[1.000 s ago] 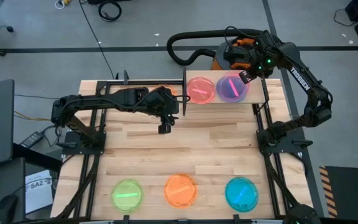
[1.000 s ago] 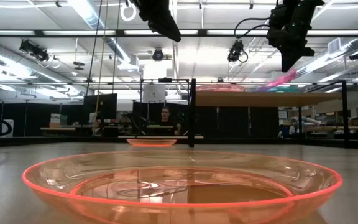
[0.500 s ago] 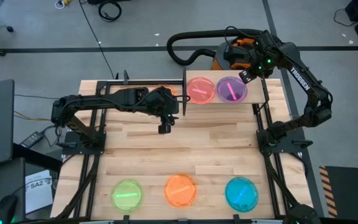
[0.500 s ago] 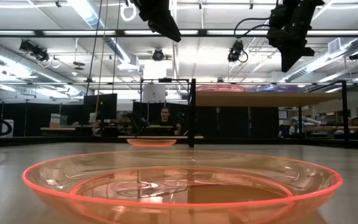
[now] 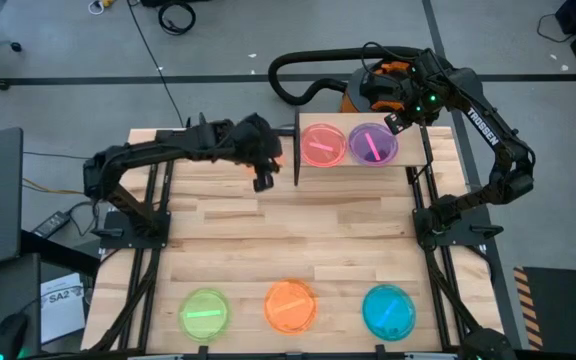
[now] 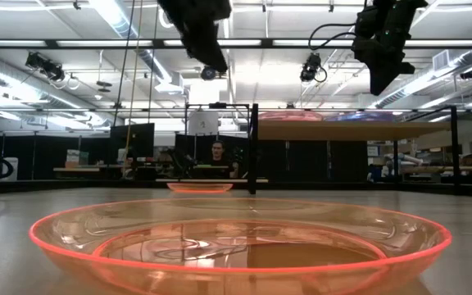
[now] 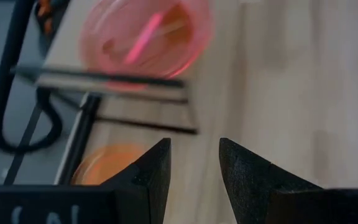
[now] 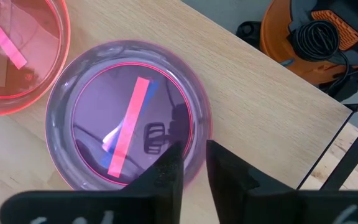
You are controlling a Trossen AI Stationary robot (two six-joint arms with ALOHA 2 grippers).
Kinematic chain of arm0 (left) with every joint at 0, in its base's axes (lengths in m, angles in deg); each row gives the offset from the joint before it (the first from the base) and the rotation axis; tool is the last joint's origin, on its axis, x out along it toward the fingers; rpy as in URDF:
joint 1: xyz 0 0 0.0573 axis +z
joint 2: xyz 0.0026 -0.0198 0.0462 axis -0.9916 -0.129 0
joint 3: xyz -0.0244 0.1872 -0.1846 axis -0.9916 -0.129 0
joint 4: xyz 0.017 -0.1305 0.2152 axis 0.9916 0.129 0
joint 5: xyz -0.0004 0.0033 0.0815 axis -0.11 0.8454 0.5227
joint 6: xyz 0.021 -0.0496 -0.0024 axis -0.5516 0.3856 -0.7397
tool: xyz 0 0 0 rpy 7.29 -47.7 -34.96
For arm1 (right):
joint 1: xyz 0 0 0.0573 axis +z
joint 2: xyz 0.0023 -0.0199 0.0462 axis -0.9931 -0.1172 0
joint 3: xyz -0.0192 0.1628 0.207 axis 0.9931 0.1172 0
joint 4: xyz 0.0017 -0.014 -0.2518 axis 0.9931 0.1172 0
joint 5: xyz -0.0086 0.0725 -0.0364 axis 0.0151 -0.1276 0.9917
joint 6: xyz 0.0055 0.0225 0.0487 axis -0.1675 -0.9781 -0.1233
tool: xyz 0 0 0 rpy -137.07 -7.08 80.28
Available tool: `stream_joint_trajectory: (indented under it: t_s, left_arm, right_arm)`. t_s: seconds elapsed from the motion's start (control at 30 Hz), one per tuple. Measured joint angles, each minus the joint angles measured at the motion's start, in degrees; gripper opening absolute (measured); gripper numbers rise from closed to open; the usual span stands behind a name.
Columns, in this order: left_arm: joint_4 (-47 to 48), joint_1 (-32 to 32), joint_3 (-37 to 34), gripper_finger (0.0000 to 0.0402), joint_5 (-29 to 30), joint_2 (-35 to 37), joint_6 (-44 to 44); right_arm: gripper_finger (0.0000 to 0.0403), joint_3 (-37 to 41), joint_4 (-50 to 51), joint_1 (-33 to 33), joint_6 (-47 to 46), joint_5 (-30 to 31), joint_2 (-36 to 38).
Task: Place and stack plates onto a shelf
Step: Stack the top orange plate on top of the pink plate on the shelf
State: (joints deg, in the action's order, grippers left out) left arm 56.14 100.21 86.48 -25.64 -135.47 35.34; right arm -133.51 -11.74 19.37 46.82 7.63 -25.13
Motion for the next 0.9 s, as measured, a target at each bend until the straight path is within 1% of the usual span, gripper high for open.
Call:
stream_joint_trajectory:
  t_s: [0.17,0.33,0.47,0.57,0.73,0.9]
  left_arm:
    - [2.80,7.92,0.00,0.0144,0.03,0.00,1.79]
    - [4.73,16.41,0.00,0.0144,0.01,0.00,3.83]
    - [5.41,22.67,0.00,0.0144,-0.05,0.00,7.04]
    - [6.03,27.04,-0.09,0.0144,-2.17,0.00,10.17]
    - [6.57,32.94,-2.49,0.0144,-6.25,-0.02,15.13]
    - [5.97,36.15,-7.26,0.0144,-7.64,-0.02,16.44]
  right_arm:
    - [0.0097,0.00,0.00,0.00,-0.02,0.00,0.00]
    - [0.0098,0.00,-0.03,0.00,-0.01,0.00,0.00]
    - [0.0098,0.00,-0.04,0.00,0.00,0.00,0.00]
    - [0.0098,0.00,-0.04,0.00,0.00,0.00,0.00]
    - [0.0098,0.00,-0.07,0.00,0.00,0.01,0.00]
    - [0.0098,0.00,-0.07,0.00,0.00,0.00,0.00]
